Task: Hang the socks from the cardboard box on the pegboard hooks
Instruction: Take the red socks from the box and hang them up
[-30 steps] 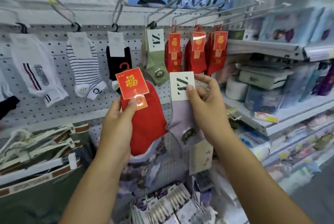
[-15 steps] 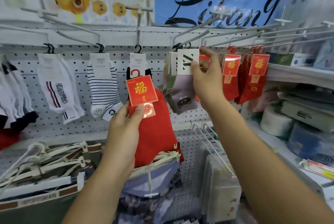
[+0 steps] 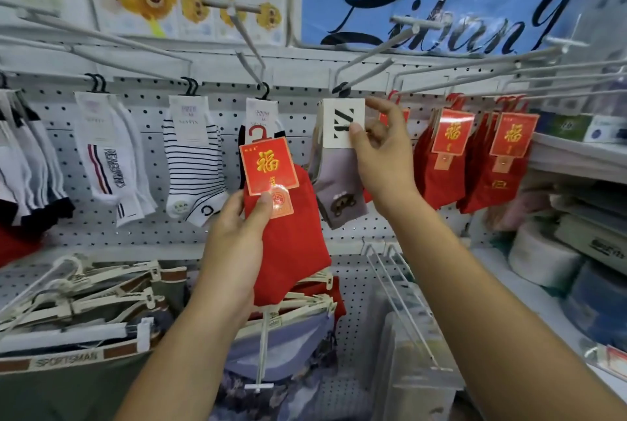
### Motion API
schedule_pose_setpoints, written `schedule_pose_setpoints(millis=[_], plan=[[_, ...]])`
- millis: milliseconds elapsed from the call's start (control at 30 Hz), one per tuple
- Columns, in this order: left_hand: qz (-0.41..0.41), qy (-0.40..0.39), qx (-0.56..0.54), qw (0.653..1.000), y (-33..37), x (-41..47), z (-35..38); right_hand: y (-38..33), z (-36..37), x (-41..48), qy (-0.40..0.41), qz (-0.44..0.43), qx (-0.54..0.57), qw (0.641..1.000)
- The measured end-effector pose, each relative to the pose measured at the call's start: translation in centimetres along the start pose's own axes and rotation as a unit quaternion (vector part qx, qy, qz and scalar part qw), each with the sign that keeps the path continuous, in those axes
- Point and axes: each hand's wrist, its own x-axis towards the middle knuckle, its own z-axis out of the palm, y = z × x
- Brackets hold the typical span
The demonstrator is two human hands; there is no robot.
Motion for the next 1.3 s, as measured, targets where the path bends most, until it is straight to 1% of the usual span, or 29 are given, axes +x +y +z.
schedule_pose_setpoints(millis=[133,267,333,400,467,600,667,733,767,833,933,1000,1133,1233,1300], plan=[[0.009,-0.009,0.006,1.0,-0.1,-0.1,0.4,0.4,-0.1,-0.1,-0.007,-0.001,0.004,1.0],[0.015,-0.031,0.025,0.999,-0.2,-0.3,0.7,0.0,-0.7,0.1,-0.017,0.01,-0.032,0.999],[0.021,-0.049,0.034,0.998,-0.3,-0.4,1.0,-0.3,-1.2,-0.8,0.004,0.006,-0.058,0.998],[0.028,-0.069,0.043,0.996,-0.5,-0.5,1.3,-0.5,-2.1,-2.3,0.023,0.007,-0.057,0.998],[0.029,-0.095,0.049,0.994,-0.8,-0.6,2.0,-0.9,-3.3,-4.1,0.008,0.02,-0.042,0.999],[0.005,-0.182,0.081,0.98,-2.3,-1.4,4.3,-1.0,-5.9,-7.8,-0.079,0.061,0.032,0.994],[-0.021,-0.224,0.11,0.968,-3.1,-1.9,5.7,-0.2,-7.4,-9.1,-0.079,0.057,0.034,0.995],[-0.031,-0.24,0.141,0.96,-3.6,-2.3,7.2,0.9,-9.0,-9.8,-0.065,0.064,0.027,0.995],[-0.024,-0.235,0.161,0.958,-3.8,-2.5,7.9,1.5,-9.8,-9.9,-0.059,0.074,0.025,0.995],[-0.003,-0.2,0.198,0.959,-3.9,-2.4,9.2,2.3,-11.5,-9.7,-0.045,0.086,0.009,0.995],[0.031,-0.159,0.208,0.965,-3.3,-1.5,11.0,3.0,-14.0,-8.8,-0.001,0.09,-0.024,0.996],[0.08,-0.15,0.225,0.959,-2.5,-0.6,12.5,3.1,-15.4,-7.7,0.038,0.089,-0.032,0.995],[0.186,-0.113,0.282,0.934,-0.8,1.8,16.5,2.3,-17.8,-4.4,0.107,0.075,-0.032,0.991],[0.218,-0.085,0.289,0.928,0.4,3.8,19.7,1.5,-18.6,-1.3,0.108,0.052,-0.061,0.991],[0.245,-0.068,0.31,0.916,1.0,5.0,21.3,1.3,-18.7,0.7,0.099,0.035,-0.078,0.991]])
